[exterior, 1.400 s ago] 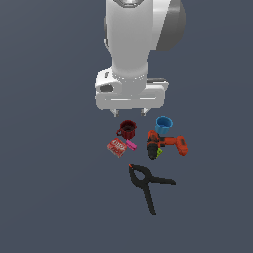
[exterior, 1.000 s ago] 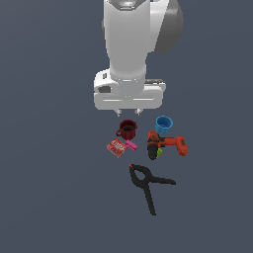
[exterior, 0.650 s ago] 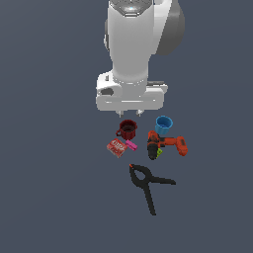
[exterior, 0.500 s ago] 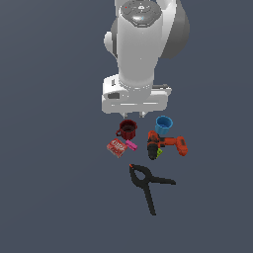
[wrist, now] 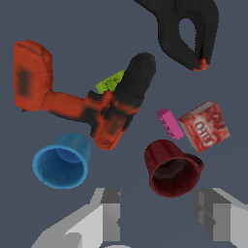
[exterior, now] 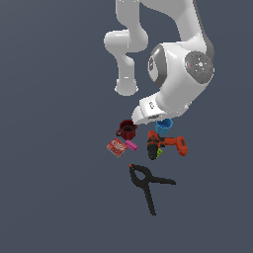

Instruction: Pick up a designated object from a clutter of objects.

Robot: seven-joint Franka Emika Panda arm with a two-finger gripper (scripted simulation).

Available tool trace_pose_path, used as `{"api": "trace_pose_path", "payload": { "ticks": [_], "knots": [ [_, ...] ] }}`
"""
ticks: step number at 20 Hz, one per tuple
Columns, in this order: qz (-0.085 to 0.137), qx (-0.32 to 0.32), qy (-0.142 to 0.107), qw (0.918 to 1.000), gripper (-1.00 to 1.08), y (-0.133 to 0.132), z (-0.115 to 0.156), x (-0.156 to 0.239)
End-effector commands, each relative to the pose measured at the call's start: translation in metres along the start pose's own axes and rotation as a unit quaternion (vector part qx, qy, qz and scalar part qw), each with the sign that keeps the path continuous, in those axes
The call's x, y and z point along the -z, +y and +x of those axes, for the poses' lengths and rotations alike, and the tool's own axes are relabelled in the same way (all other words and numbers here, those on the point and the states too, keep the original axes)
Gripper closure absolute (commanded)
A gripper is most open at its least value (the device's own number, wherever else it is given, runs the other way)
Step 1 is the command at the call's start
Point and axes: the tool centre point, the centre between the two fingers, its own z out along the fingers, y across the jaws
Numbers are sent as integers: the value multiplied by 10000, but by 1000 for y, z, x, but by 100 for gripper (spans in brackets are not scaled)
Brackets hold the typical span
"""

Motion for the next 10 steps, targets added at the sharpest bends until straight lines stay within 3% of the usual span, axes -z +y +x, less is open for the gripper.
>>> {"api": "trace_pose_path", "payload": {
  "ticks": [1, 5, 10],
  "knots": [
    [-234, 399, -399, 9981, -20, -35, -2, -24],
    [-654, 1030, -1021, 9873, -20, -88, -12, -62],
    [-1082, 1600, -1562, 9687, -20, -133, -27, -97]
  ]
}}
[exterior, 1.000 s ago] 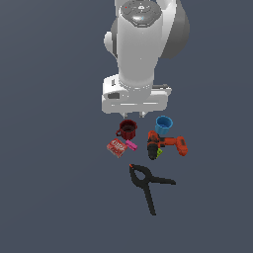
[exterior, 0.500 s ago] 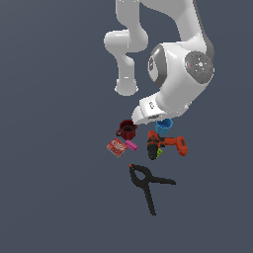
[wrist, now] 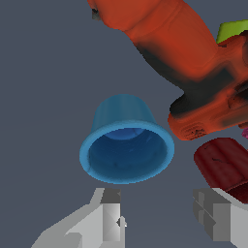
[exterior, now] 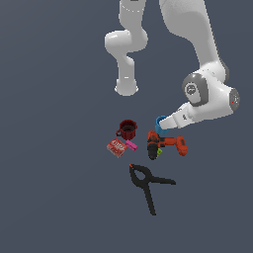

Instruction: Pick up a designated object from a clutter of objects.

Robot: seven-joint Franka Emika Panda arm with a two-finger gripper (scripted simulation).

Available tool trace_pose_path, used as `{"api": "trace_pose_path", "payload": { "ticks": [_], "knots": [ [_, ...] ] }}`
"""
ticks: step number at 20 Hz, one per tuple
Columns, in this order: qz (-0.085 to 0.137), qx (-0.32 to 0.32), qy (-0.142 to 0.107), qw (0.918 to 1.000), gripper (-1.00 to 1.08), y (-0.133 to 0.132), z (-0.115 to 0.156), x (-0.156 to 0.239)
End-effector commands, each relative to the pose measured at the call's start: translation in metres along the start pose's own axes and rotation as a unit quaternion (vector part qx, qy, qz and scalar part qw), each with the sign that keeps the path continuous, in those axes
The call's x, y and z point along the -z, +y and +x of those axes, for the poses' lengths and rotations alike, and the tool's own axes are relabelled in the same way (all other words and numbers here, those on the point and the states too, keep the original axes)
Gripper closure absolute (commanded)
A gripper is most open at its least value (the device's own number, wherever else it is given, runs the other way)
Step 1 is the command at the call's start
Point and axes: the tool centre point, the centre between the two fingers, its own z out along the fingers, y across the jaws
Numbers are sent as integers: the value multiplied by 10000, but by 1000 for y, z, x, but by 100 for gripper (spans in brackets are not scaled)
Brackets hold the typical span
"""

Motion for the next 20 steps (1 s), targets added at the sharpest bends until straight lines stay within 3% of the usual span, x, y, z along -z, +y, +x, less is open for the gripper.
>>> {"api": "trace_pose_path", "payload": {
  "ticks": [1, 8, 20],
  "knots": [
    [-203, 243, -245, 9992, -20, -22, 2, -12],
    [-521, 613, -604, 9949, -20, -55, 3, -31],
    [-544, 644, -631, 9944, -20, -56, 1, -50]
  ]
}}
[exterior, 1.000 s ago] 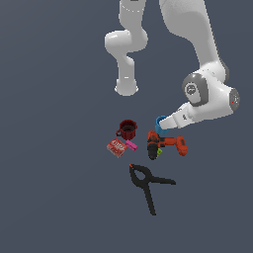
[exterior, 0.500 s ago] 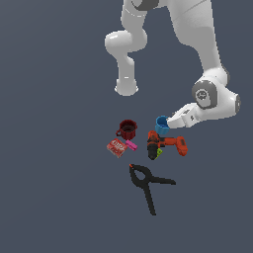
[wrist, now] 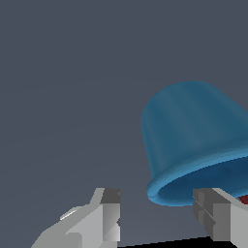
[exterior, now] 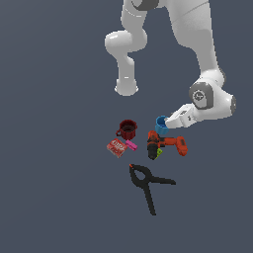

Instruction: Pick up a designated object from a clutter of objects.

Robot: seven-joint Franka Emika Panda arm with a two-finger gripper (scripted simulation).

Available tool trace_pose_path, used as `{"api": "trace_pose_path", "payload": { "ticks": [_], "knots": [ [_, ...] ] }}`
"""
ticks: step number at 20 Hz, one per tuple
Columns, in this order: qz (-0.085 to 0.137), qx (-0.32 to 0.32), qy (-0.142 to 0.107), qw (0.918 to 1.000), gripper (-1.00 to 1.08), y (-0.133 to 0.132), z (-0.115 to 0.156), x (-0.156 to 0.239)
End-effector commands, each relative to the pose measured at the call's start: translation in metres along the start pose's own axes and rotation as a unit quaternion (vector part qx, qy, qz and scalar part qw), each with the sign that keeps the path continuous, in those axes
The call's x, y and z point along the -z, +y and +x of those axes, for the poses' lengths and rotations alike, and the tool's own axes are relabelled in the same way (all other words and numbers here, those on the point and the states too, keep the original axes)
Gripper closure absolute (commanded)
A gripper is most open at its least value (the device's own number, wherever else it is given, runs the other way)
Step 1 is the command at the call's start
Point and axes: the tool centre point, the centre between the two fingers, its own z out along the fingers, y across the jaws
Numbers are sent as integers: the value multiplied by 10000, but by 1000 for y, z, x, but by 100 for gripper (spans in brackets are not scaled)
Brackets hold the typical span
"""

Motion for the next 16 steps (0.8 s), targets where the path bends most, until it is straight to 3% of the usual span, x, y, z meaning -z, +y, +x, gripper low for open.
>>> {"api": "trace_pose_path", "payload": {
  "ticks": [1, 6, 7, 16],
  "knots": [
    [-3, 6, -8, 10000, -20, 0, 0, -9],
    [-5, 9, -12, 10000, -20, -1, -1, -16],
    [-5, 9, -12, 10000, 108, -1, -1, -16],
    [-5, 9, -12, 10000, 108, -1, -1, -16]
  ]
}}
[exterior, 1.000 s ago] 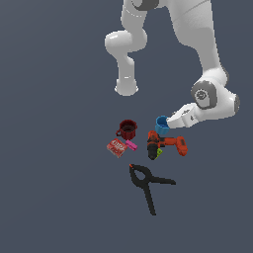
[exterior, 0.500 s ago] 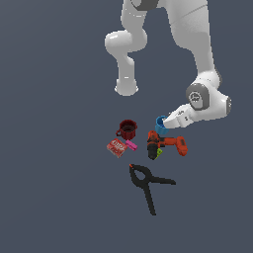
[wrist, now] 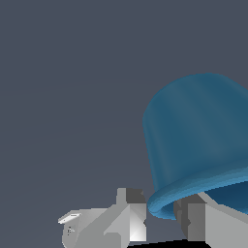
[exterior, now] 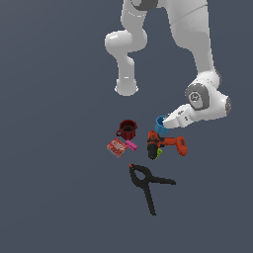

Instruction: Pick up a designated object from a clutter of objects.

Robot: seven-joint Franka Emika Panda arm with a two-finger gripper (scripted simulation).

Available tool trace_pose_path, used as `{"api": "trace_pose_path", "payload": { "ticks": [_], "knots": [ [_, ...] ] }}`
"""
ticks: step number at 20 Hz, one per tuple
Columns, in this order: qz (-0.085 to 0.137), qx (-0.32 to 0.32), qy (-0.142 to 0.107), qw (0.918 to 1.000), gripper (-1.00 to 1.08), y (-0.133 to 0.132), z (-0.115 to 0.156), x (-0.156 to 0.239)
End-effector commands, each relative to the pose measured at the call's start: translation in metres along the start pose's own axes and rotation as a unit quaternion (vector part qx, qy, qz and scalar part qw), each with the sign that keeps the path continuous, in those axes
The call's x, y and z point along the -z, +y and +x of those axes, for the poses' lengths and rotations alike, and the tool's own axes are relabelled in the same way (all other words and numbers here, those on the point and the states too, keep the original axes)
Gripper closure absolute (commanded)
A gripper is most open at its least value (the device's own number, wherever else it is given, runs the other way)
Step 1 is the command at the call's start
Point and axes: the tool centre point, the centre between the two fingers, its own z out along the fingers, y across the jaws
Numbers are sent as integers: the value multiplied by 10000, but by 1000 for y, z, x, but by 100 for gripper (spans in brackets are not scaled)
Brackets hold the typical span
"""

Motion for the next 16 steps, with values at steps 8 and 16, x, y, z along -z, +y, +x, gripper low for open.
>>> {"api": "trace_pose_path", "payload": {
  "ticks": [8, 16],
  "knots": [
    [-1, 2, -2, 10000, 108, 2, -10, 9],
    [0, 2, -4, 10000, 108, 10, -49, 44]
  ]
}}
